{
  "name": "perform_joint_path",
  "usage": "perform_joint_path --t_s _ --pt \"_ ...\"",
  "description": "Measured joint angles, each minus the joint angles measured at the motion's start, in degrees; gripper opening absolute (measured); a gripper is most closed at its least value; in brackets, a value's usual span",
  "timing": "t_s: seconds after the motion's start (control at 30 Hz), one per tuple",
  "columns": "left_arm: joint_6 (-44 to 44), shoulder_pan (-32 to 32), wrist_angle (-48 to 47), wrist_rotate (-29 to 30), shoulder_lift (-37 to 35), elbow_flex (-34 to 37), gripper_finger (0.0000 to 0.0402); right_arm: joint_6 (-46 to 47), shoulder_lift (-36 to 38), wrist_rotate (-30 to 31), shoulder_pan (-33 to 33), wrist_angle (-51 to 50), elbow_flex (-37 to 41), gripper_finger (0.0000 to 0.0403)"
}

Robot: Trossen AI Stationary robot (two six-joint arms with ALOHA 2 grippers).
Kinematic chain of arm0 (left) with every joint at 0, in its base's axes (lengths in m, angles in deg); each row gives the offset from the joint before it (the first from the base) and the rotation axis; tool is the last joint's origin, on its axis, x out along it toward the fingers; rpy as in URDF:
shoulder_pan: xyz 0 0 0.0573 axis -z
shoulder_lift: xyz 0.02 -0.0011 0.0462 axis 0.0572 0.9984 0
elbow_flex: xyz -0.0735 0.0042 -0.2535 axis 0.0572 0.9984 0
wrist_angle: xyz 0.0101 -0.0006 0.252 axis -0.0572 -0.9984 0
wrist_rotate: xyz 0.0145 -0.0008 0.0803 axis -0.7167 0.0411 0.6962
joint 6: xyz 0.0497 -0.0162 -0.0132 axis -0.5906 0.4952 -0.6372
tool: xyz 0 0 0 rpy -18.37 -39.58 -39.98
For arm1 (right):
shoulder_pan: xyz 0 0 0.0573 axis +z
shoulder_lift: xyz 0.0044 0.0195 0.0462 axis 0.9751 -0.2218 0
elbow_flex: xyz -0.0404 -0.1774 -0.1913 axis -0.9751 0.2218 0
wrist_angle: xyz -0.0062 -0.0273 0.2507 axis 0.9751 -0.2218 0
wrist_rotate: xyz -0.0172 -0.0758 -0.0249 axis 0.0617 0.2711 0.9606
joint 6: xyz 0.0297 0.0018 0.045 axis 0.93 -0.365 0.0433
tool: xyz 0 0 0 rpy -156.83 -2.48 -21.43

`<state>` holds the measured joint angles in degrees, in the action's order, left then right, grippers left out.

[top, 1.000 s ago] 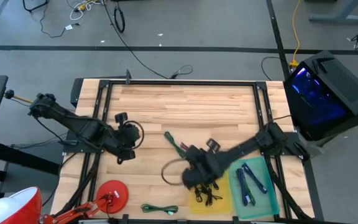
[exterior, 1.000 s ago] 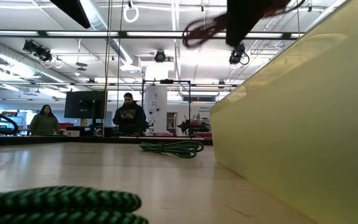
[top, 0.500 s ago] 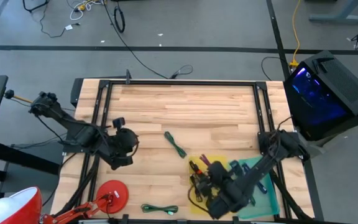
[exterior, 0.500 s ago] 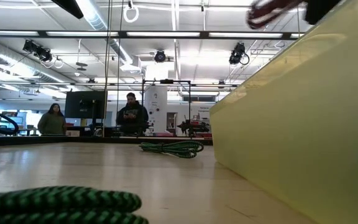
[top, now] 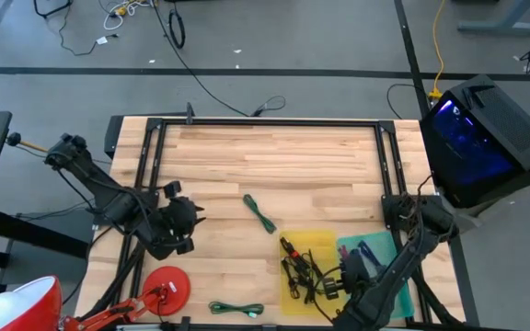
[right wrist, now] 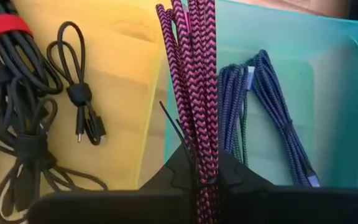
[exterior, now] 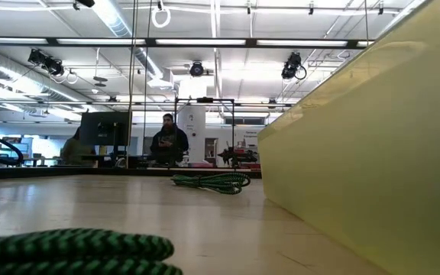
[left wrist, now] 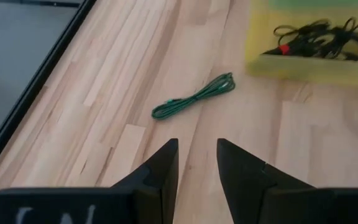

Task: Pick & Place USB Port
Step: Put the red pattern charger cable into the blue bin

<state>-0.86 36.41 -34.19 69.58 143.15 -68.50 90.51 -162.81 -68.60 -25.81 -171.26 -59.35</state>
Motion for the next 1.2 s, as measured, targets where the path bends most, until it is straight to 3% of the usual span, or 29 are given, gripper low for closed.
perform_joint_path --t_s 0.17,0.4,1.2 --pt "1.41 1.91 0.47 1.65 0.04 0.00 0.0115 0.17 -0.31 -2.89 -0.26 0.28 1.09 0.0015" --pt "1.48 3.37 0.73 2.87 0.04 0.02 0.0115 0.49 -0.20 -18.01 2.38 -0.08 8.09 0.0017" --pt "1.57 3.64 1.30 4.21 0.09 0.02 0.0115 0.19 -0.09 -17.46 3.19 0.00 8.98 0.0050"
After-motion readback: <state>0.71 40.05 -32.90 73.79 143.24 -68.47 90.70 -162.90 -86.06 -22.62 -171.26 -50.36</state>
